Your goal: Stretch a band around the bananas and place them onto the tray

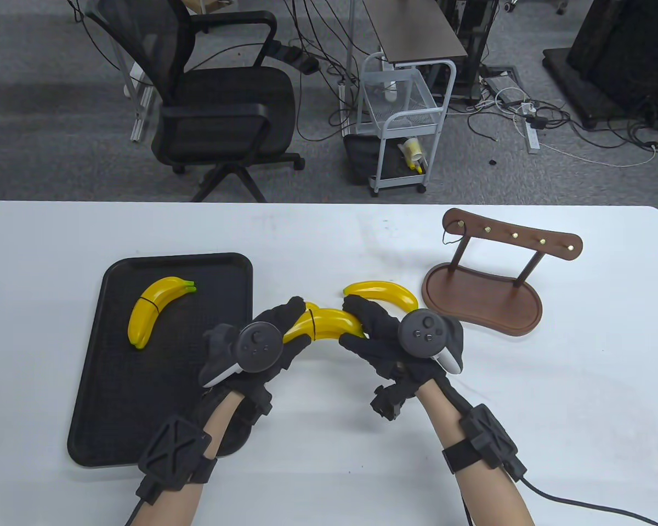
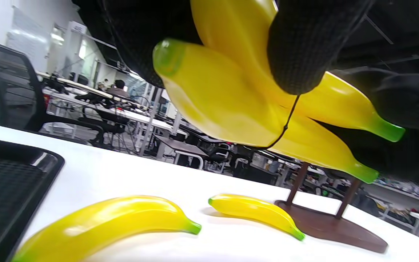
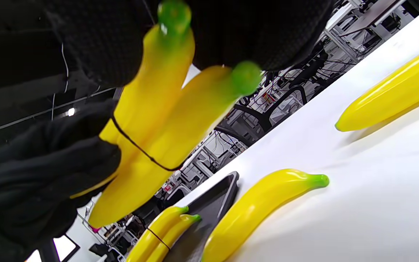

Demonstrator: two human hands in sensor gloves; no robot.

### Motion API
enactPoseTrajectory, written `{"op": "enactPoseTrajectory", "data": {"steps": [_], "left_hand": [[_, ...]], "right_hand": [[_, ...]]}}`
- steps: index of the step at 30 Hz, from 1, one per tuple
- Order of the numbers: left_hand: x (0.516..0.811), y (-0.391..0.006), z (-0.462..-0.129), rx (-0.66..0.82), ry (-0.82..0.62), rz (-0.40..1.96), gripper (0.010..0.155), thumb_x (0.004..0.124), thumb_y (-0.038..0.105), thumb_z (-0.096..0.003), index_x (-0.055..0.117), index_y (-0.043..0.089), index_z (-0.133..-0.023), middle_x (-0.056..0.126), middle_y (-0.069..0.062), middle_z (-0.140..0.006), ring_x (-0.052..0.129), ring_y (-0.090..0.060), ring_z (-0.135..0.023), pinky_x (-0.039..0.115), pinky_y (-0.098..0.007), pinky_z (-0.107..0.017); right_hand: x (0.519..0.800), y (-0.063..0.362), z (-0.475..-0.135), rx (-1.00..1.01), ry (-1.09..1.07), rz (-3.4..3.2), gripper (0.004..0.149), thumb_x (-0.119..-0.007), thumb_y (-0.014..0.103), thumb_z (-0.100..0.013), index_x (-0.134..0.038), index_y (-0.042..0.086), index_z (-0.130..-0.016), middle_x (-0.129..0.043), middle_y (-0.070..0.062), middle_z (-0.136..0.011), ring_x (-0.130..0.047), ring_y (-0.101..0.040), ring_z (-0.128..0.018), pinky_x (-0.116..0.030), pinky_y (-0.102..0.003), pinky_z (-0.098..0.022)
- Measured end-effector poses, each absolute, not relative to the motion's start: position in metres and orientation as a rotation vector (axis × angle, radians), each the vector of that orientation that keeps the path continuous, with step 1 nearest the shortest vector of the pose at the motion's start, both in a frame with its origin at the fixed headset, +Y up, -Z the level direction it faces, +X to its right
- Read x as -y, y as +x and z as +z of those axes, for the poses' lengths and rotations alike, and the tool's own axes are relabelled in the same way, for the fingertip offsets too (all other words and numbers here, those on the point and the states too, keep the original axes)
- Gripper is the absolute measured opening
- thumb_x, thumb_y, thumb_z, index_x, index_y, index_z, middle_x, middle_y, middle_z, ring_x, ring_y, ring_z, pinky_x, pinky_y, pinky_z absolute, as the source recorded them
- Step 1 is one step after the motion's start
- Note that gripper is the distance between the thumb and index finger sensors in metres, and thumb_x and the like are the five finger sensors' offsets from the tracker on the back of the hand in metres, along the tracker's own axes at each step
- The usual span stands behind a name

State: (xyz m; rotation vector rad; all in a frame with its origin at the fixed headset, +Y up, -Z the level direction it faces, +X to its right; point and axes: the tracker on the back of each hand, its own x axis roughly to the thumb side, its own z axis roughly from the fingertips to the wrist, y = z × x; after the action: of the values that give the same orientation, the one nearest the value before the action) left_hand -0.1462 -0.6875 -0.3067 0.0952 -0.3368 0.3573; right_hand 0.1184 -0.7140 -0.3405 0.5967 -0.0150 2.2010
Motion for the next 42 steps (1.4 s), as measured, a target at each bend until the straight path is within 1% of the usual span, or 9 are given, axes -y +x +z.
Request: {"op": "enactPoseTrajectory", "data": {"steps": [5,17,24,34,42], "left_hand": [[0.688,-0.166,-0.312,0.241,0.13,0.352,0.066,0.085,0.044,-0.0563,0.057,0.021,-0.111,0.079,-0.004,-0.108,0.093,-0.027,-0.092,0.077,-0.045,-0.072],[0.695,-0.241,-0.328,-0.017,0.164,0.426,0.065,0.084,0.043,-0.0572,0.055,0.022,-0.111,0.076,-0.003,-0.11,0.09,-0.027,-0.094,0.075,-0.045,-0.074],[0.708,-0.281,-0.332,-0.163,0.161,0.467,0.065,0.084,0.042,-0.0581,0.053,0.022,-0.112,0.074,-0.003,-0.111,0.088,-0.028,-0.096,0.073,-0.046,-0.075],[0.745,-0.302,-0.336,-0.306,0.083,0.419,0.065,0.083,0.041,-0.059,0.051,0.022,-0.113,0.072,-0.004,-0.112,0.085,-0.029,-0.097,0.071,-0.047,-0.076],[0.773,-0.311,-0.337,-0.343,-0.006,0.44,0.065,0.083,0.041,-0.0589,0.051,0.023,-0.113,0.071,-0.003,-0.112,0.085,-0.029,-0.098,0.071,-0.047,-0.076]], "right_hand": [[0.712,0.126,-0.343,0.028,0.573,2.178,0.071,-0.079,0.041,-0.054,-0.05,0.009,-0.111,-0.064,-0.018,-0.109,-0.075,-0.042,-0.094,-0.072,-0.052,-0.062],[0.71,0.141,-0.348,0.045,0.53,2.154,0.07,-0.078,0.041,-0.055,-0.051,0.009,-0.11,-0.065,-0.018,-0.108,-0.075,-0.042,-0.093,-0.073,-0.052,-0.061],[0.71,0.144,-0.348,0.037,0.533,2.162,0.069,-0.077,0.041,-0.055,-0.052,0.009,-0.11,-0.066,-0.018,-0.108,-0.076,-0.042,-0.093,-0.073,-0.052,-0.061],[0.71,0.144,-0.349,0.045,0.547,2.195,0.068,-0.077,0.041,-0.055,-0.053,0.009,-0.11,-0.067,-0.017,-0.107,-0.077,-0.041,-0.092,-0.073,-0.052,-0.061],[0.71,0.144,-0.348,0.038,0.543,2.195,0.067,-0.076,0.042,-0.056,-0.053,0.009,-0.11,-0.067,-0.018,-0.107,-0.077,-0.042,-0.092,-0.073,-0.052,-0.061]]}}
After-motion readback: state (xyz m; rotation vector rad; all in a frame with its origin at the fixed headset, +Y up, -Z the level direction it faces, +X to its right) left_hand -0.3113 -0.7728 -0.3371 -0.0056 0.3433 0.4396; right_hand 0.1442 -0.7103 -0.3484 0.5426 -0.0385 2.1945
